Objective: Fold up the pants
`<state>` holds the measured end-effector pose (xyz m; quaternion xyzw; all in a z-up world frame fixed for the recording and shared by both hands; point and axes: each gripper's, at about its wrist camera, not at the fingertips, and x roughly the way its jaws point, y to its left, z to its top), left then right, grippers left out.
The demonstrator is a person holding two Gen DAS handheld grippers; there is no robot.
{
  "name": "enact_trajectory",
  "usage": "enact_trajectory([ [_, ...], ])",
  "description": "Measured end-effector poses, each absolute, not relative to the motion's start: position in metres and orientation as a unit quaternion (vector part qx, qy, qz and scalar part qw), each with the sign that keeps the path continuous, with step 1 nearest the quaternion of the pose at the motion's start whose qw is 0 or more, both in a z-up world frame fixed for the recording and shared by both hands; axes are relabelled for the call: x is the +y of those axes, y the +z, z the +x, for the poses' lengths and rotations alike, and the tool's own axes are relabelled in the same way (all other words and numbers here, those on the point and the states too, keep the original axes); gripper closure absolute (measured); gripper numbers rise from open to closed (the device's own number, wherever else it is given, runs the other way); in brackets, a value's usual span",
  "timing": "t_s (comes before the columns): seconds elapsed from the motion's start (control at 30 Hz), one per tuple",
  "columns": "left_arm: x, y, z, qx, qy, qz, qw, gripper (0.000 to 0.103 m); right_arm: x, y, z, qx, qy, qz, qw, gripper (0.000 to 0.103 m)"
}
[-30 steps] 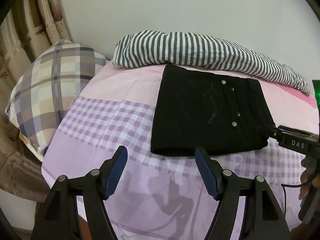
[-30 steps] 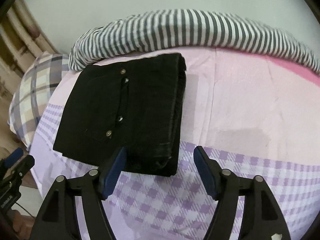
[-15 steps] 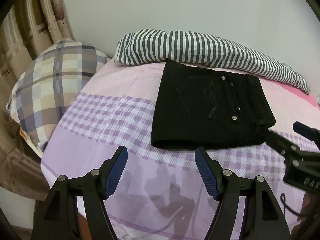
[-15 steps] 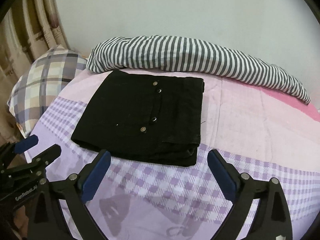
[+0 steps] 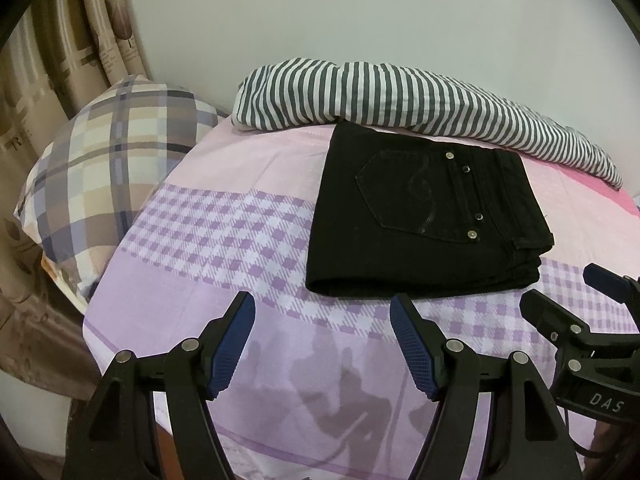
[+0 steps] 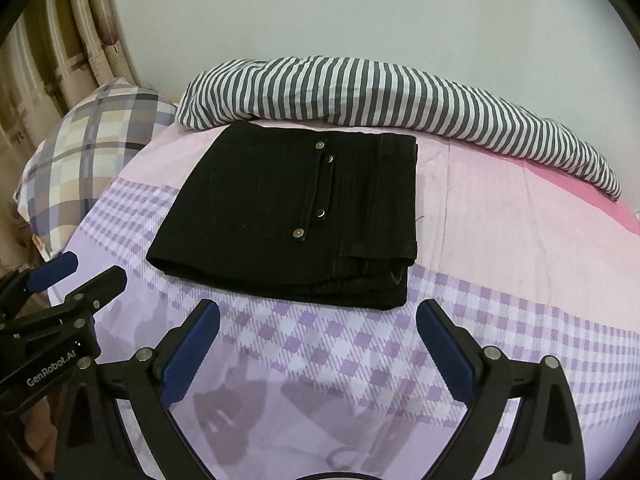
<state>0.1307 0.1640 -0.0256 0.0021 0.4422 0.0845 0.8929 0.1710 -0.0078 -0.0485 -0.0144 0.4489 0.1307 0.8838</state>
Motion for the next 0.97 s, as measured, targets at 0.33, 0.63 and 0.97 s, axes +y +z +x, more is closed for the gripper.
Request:
enact_trajectory([
  [0.33, 0.1623, -0.0258, 0.1303, 0.438, 0.088, 0.012, 0.895, 0.032, -0.0082, -0.0530, 0.1718, 0.456, 0.132, -0.013, 0.880, 0.006],
  [0.63, 0.1599, -0.0265, 0.1286, 0.437, 0.092, 0.018, 0.895, 0.032, -0.0068, -0.0571, 0.1717, 0.462, 0.136, -0.013, 0.876, 0.006],
  [0.97, 0.1617, -0.0278, 0.1304, 0.439, 0.090, 0.014, 0.894, 0.032, -0.0077, -0.0583, 0.1718, 0.466, 0.136, -0.013, 0.874, 0.006],
])
